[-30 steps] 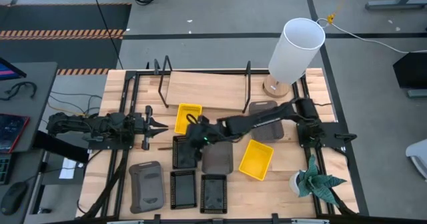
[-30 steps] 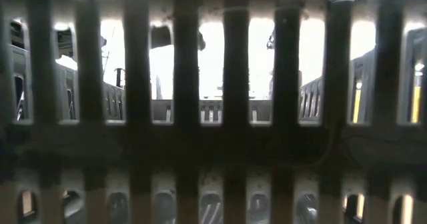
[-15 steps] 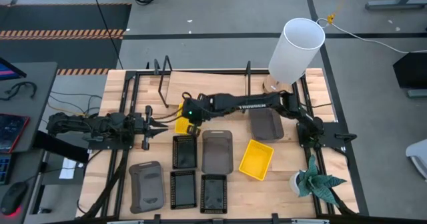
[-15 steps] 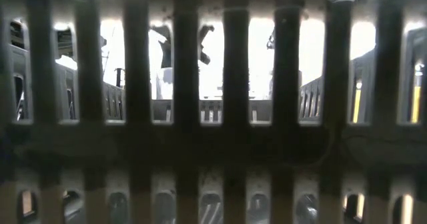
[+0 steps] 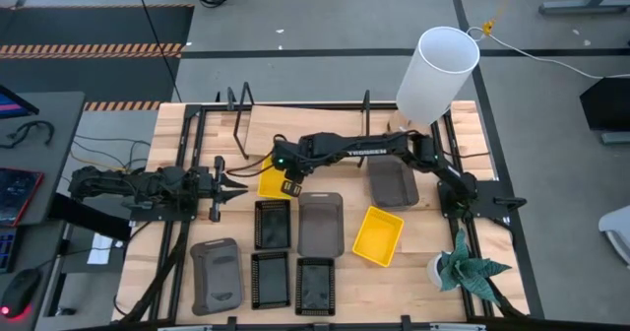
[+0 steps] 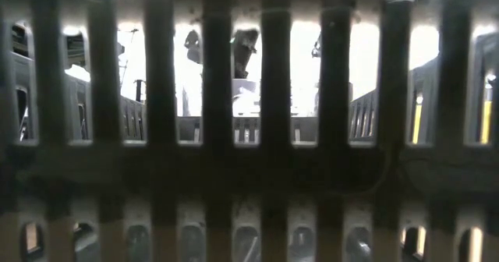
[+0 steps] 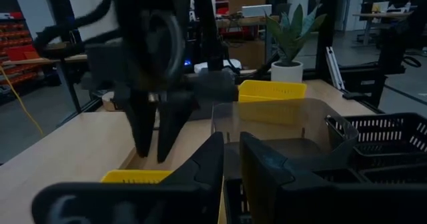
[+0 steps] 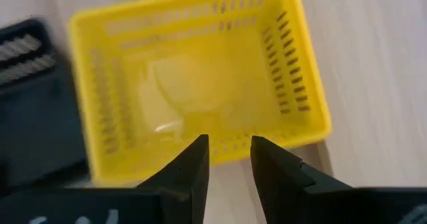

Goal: Stack baskets on shelf by color
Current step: Stack the top yellow bin on top of the other stacked yellow bins

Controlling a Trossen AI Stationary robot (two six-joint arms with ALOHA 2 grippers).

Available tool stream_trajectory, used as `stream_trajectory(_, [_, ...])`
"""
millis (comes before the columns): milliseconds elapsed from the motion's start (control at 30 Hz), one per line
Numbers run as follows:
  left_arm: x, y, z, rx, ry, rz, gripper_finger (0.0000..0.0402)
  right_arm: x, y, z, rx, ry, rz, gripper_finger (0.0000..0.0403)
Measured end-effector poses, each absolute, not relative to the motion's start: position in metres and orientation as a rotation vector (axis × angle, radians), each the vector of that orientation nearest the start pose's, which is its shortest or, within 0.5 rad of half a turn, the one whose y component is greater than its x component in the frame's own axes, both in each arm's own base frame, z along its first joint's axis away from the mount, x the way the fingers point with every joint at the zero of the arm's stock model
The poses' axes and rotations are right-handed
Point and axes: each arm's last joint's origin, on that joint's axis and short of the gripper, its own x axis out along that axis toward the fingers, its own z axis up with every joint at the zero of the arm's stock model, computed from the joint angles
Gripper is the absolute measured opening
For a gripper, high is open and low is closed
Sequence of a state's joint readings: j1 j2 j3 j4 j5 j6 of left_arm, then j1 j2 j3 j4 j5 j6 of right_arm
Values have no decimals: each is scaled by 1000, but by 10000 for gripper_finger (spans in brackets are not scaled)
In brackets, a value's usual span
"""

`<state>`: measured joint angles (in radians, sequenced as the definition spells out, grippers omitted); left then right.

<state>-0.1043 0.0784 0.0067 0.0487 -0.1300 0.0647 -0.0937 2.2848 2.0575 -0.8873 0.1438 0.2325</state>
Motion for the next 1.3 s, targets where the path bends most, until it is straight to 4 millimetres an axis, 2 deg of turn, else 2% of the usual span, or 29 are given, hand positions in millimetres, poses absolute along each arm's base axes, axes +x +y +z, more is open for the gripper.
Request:
stream_trajectory(200, [102,-7,164,67,22,25,51,485,-52,217,299,1057,-475,146])
stream_trajectory(400, [102,-7,164,67,22,25,58,486,-51,217,424,1024,-547,187])
stream_trajectory(533, [102,-7,164,67,22,25,59,486,-51,208,500,1037,-593,214])
stream_trajectory(667, [102,-7,164,67,22,25,53,486,-52,210,559,1009,-628,230])
stream_trajectory(867, [102,-7,164,67,22,25,54,487,-58,203,591,1018,-642,224])
stream_trajectory(1200, [102,-7,164,67,23,25,54,497,-59,171,591,1065,-607,202])
stream_trajectory(1300, [102,-7,164,67,25,25,51,497,-59,171,590,1064,-606,192])
